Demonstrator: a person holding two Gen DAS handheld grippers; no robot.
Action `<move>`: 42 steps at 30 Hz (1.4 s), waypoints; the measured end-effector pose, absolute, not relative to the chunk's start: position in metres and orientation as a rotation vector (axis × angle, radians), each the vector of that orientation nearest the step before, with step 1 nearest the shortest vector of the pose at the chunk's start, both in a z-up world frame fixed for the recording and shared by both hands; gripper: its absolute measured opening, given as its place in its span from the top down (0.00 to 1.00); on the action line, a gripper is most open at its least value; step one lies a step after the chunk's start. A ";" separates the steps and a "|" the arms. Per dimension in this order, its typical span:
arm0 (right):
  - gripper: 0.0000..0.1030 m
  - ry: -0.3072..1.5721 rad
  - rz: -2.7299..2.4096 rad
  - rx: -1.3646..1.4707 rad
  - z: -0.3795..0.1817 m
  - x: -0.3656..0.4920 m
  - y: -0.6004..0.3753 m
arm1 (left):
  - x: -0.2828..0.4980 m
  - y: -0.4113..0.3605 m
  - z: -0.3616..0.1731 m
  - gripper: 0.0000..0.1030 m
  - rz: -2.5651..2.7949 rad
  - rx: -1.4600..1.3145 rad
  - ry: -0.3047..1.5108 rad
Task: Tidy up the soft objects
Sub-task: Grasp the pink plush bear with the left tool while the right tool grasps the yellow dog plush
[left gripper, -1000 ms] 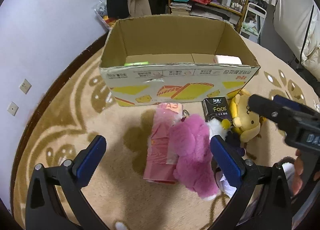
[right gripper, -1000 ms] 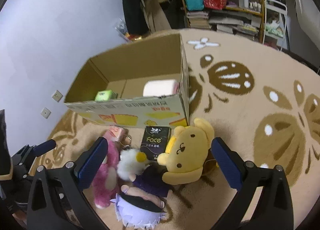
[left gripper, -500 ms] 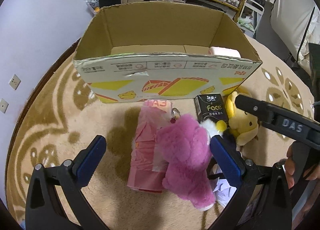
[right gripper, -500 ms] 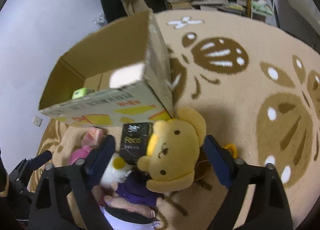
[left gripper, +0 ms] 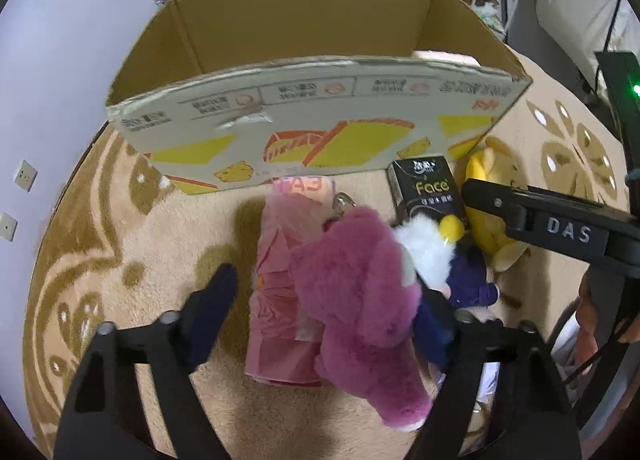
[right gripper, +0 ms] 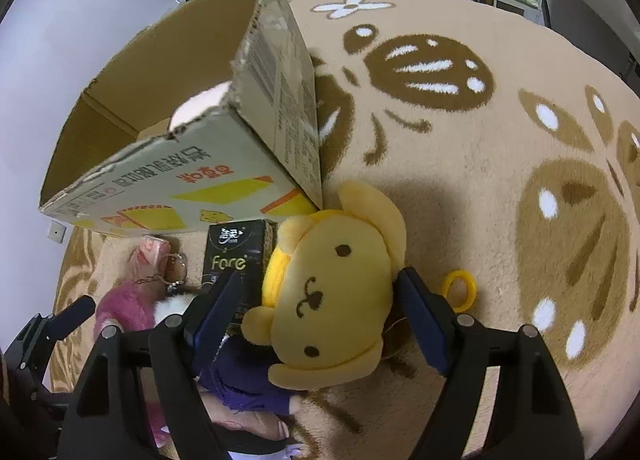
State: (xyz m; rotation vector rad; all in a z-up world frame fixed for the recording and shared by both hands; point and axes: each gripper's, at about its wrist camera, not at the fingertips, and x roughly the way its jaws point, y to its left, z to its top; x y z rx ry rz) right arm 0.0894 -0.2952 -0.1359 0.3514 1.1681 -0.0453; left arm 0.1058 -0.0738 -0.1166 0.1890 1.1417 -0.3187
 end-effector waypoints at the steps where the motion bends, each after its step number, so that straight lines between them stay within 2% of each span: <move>1: 0.18 1.174 -0.050 0.348 -0.137 0.090 -0.295 | 0.105 -0.075 -0.117 0.35 -0.332 0.187 1.141; 3: 0.18 1.182 -0.059 0.332 -0.141 0.091 -0.294 | 0.104 -0.077 -0.116 0.47 -0.360 0.185 1.143; 13: 0.18 1.219 -0.100 0.349 -0.155 0.093 -0.301 | 0.103 -0.092 -0.126 0.48 -0.361 0.246 1.160; 19: 0.20 1.226 -0.105 0.372 -0.161 0.095 -0.305 | 0.105 -0.080 -0.124 0.50 -0.340 0.170 1.179; 22: 0.25 1.219 -0.103 0.359 -0.160 0.094 -0.302 | 0.103 -0.074 -0.119 0.54 -0.341 0.154 1.169; 24: 0.29 1.211 -0.102 0.367 -0.157 0.090 -0.302 | 0.098 -0.072 -0.113 0.62 -0.337 0.156 1.142; 33: 0.41 1.158 -0.048 0.366 -0.134 0.075 -0.300 | 0.087 -0.069 -0.094 0.64 -0.289 0.198 1.037; 42: 0.42 1.062 0.017 0.363 -0.100 0.060 -0.292 | 0.085 -0.051 -0.072 0.63 -0.222 0.167 0.950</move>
